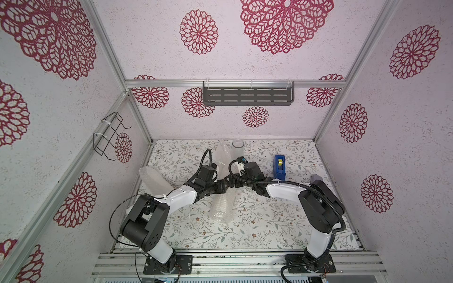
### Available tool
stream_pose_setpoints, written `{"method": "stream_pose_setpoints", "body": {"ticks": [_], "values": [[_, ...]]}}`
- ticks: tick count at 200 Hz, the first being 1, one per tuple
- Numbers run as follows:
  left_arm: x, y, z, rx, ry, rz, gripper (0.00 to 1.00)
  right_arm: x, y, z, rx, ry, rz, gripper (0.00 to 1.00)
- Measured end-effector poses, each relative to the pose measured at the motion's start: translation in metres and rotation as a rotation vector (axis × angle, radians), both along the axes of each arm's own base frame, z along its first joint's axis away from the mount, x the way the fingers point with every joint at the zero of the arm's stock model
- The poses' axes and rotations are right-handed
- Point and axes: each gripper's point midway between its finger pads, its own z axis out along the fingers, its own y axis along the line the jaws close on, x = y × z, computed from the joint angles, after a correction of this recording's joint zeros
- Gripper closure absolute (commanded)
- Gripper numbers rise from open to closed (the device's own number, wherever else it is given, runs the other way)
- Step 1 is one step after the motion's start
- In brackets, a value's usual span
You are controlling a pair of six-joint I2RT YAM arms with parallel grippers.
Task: Wrap vases in bubble wrap
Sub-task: Stick the tape on the bubble wrap.
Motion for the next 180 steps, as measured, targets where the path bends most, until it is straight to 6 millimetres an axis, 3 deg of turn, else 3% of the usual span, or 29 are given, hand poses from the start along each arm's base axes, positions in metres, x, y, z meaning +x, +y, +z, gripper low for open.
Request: {"method": "stream_pose_setpoints", "body": {"ticks": [35,100,180], "values": [[0.0,0.0,0.0,0.0,0.001,0.0,0.45,0.01,-0.004,-0.011,-0.054,0.005,-0.044,0.11],[-0.004,0.003,0.0,0.002,-0.001,0.004,0.45,0.022,0.002,-0.014,-0.116,-0.004,-0.05,0.1],[-0.009,0.006,0.0,0.003,0.006,0.006,0.46,0.013,0.011,-0.015,-0.054,0.037,-0.005,0.1]]}}
